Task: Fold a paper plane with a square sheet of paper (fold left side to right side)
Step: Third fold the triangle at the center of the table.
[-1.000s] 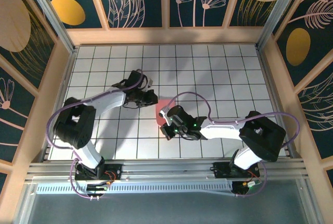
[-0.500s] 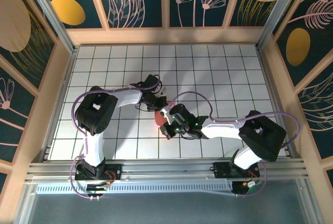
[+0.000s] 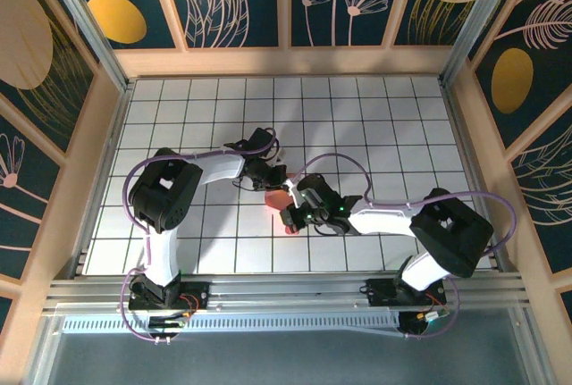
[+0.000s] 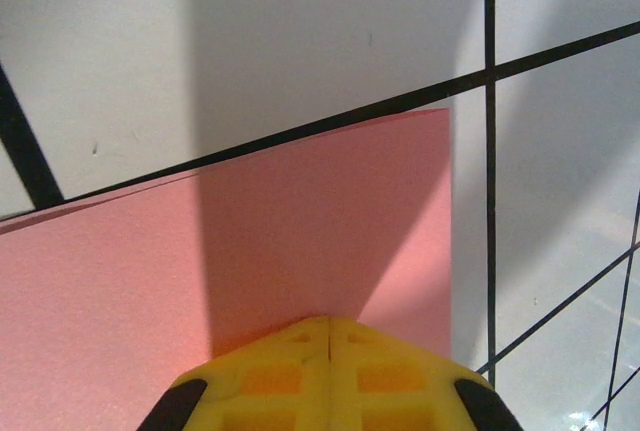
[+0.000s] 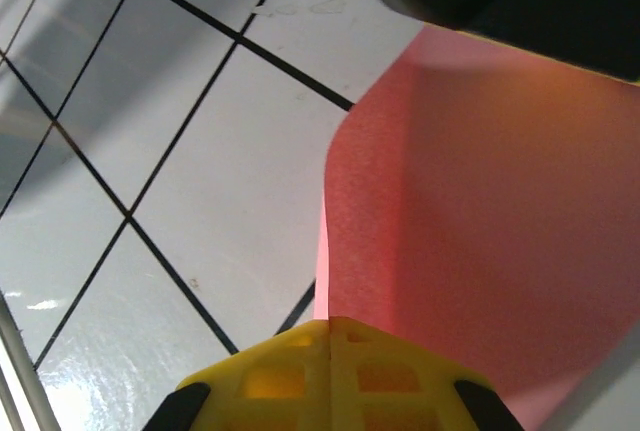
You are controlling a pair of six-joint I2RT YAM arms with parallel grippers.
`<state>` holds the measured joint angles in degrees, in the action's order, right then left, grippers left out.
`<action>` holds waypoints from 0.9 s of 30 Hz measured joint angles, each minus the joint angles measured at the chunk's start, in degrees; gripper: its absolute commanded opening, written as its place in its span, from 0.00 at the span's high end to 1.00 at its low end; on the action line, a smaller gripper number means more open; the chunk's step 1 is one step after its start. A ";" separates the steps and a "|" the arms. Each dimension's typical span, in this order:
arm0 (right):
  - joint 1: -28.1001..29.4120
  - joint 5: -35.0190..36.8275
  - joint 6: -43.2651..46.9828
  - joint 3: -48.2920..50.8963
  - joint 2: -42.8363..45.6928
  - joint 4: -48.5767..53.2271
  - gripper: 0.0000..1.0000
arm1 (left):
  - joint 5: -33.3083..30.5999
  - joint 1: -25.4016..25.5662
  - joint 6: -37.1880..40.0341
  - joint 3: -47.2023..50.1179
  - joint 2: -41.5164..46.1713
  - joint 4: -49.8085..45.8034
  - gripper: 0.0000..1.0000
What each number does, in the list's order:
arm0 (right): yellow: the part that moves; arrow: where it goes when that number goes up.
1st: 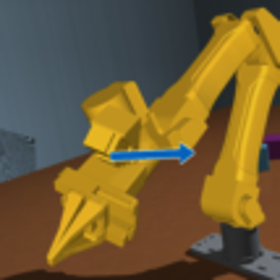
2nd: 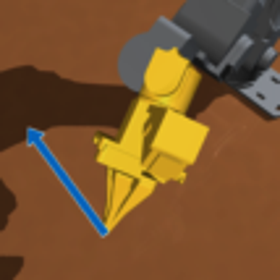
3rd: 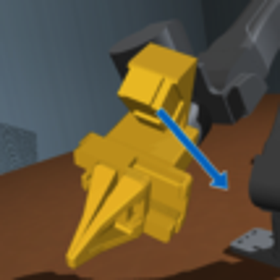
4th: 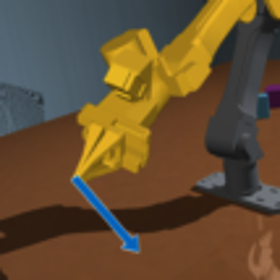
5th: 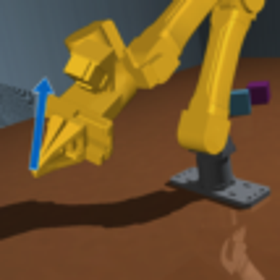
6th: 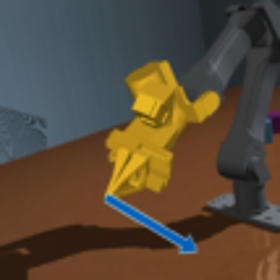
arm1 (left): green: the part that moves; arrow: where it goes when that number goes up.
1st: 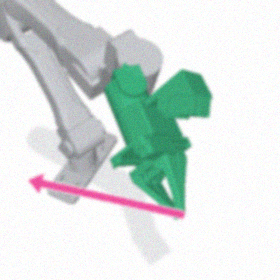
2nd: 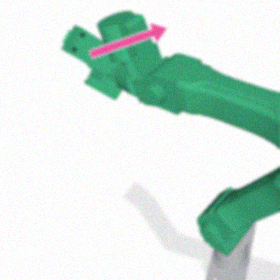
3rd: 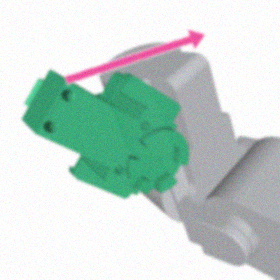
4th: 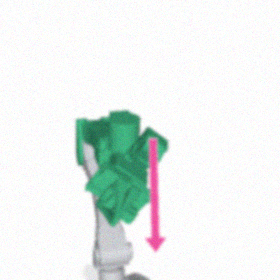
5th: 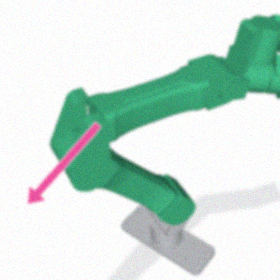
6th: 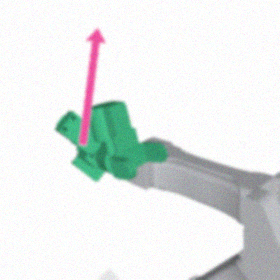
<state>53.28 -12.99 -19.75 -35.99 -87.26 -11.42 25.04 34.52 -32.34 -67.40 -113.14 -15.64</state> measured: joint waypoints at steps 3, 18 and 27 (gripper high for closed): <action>-0.87 0.76 -0.20 -0.02 -0.13 1.07 1.00 | -0.02 0.00 -0.07 0.00 0.00 0.00 1.00; -3.02 4.15 -0.35 -0.83 -0.87 3.65 1.00 | -0.66 0.22 -0.90 0.44 0.37 0.46 1.00; -3.48 5.09 -0.35 -1.05 -1.07 4.00 1.00 | -1.14 0.33 -0.92 0.55 0.48 0.52 1.00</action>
<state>49.80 -7.90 -20.10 -37.04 -88.33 -7.42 23.90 34.85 -33.26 -66.85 -112.66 -15.11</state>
